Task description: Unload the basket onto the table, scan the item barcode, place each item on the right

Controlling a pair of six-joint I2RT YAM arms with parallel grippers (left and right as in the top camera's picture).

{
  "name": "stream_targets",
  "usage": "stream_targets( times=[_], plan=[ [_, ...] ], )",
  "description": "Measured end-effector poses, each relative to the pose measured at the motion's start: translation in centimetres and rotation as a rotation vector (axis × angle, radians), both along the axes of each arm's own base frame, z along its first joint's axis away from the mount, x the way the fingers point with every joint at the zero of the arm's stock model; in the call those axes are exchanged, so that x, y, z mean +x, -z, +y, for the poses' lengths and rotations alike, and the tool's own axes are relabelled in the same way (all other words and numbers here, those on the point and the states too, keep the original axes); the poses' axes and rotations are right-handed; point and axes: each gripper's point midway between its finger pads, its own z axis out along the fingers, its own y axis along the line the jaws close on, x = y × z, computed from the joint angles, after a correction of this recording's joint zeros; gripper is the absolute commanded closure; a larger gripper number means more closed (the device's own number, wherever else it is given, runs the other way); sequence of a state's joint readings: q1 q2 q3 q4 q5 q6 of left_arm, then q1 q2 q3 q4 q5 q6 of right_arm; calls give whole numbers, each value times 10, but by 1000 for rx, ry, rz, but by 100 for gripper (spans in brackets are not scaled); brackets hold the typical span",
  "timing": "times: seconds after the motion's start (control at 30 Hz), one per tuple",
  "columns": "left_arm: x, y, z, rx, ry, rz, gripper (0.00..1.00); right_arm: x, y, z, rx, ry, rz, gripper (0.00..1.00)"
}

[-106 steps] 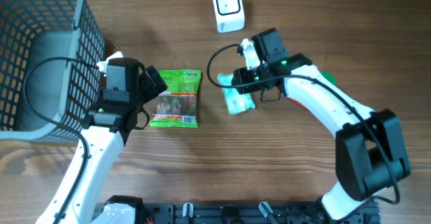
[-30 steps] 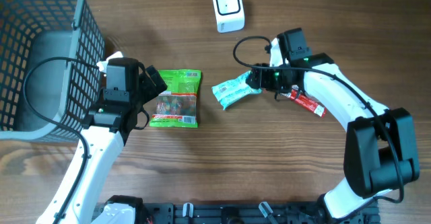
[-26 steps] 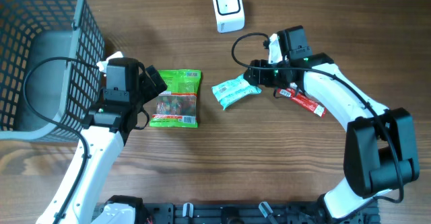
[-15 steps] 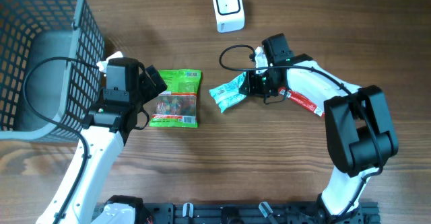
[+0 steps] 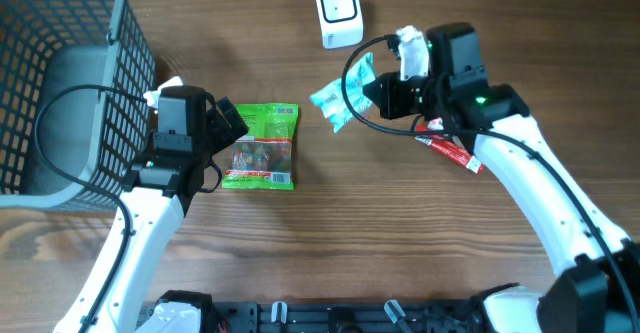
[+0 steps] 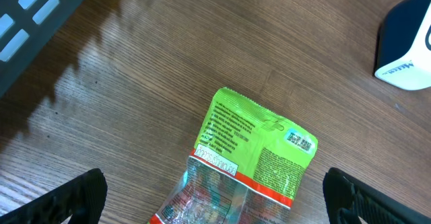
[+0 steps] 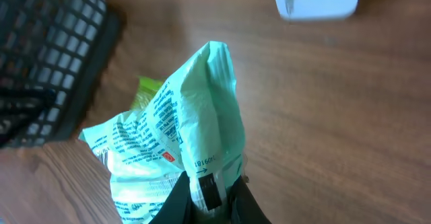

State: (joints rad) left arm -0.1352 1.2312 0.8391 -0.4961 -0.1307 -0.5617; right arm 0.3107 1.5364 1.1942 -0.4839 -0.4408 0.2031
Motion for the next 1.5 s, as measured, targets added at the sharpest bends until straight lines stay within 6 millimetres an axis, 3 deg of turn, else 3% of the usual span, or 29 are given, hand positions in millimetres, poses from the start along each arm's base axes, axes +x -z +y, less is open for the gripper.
stream_targets(
  times=[0.17,0.23,0.33,0.47,0.53,0.6,0.67,0.77,0.8,0.9,0.93,0.97,1.13,1.27,1.4,1.5],
  plan=[
    [0,0,0,0,0,0,0,8,-25,-11,-27,66,-83,96],
    [0,0,0,0,0,0,0,17,-49,-19,-60,114,-127,96],
    [0,0,0,0,0,0,0,43,-118,-32,-82,207,-300,96],
    [0,0,0,0,0,0,0,66,-235,-58,-200,387,-666,96],
    [0,0,0,0,0,0,0,75,-268,-56,-298,464,-841,96],
    [0,0,0,0,0,0,0,90,-274,-45,-431,507,-942,96],
    [0,0,0,0,0,0,0,115,-253,-29,-596,524,-986,96],
    [0,0,0,0,0,-1,0,166,-177,-10,-902,497,-979,96],
    [0,0,0,0,0,-1,0,175,-158,-7,-954,489,-972,96],
    [0,0,0,0,0,0,0,203,-79,6,-1117,410,-929,96],
    [0,0,0,0,0,0,0,212,-42,15,-1171,377,-925,96],
    [0,0,0,0,0,0,0,212,-36,16,-1187,363,-921,96],
    [0,0,0,0,0,0,0,213,-46,24,-1152,430,-992,96],
    [0,0,0,0,0,0,0,214,-16,27,-1193,358,-933,96],
    [0,0,0,0,0,0,0,219,34,33,-1229,286,-897,96],
    [0,0,0,0,0,0,0,219,38,34,-1232,281,-894,96]
  ],
)
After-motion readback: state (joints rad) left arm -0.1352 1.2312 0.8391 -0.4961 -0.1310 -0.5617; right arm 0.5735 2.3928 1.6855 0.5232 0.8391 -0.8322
